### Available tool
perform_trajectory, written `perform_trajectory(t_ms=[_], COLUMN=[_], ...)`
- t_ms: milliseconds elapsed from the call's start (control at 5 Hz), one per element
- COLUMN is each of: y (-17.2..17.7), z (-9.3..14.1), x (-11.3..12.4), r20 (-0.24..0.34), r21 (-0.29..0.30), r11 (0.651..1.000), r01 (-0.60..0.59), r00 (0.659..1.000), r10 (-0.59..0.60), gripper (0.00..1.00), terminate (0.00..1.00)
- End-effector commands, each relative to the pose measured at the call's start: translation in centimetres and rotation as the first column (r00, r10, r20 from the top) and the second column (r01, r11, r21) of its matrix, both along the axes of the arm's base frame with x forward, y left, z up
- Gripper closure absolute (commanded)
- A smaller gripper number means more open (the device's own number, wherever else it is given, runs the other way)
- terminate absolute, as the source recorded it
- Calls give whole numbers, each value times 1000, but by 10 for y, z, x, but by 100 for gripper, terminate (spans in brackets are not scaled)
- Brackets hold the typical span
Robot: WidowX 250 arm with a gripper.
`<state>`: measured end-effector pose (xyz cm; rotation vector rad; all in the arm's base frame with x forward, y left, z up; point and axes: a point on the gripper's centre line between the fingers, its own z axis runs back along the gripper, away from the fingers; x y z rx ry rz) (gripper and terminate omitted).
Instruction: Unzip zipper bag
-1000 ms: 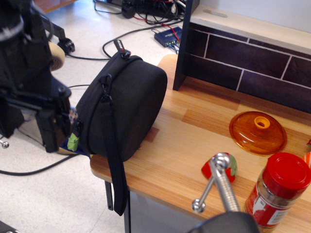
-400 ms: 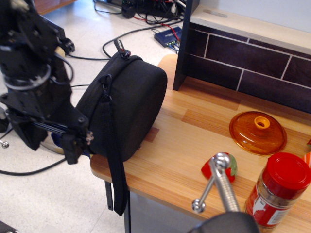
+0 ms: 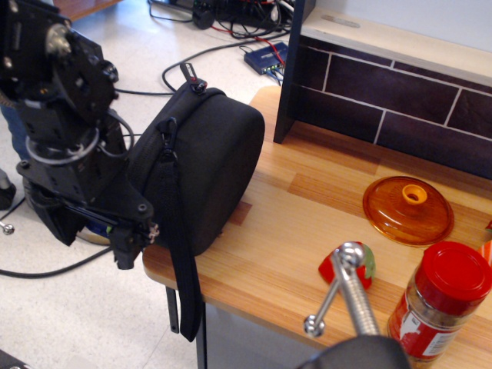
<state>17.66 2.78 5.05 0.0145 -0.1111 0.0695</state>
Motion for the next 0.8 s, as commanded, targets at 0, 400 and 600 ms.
perform_trajectory(t_ms=[0, 400, 600], y=[-1, 1, 2], z=[1, 1, 1], x=[18, 27, 27], r20=[29, 8, 11], r21=[13, 24, 23], r11=[998, 994, 993], r01=[-60, -110, -118], r00=[998, 994, 993], r10=[59, 110, 118], gripper=[0, 100, 100], terminate=[0, 0, 0])
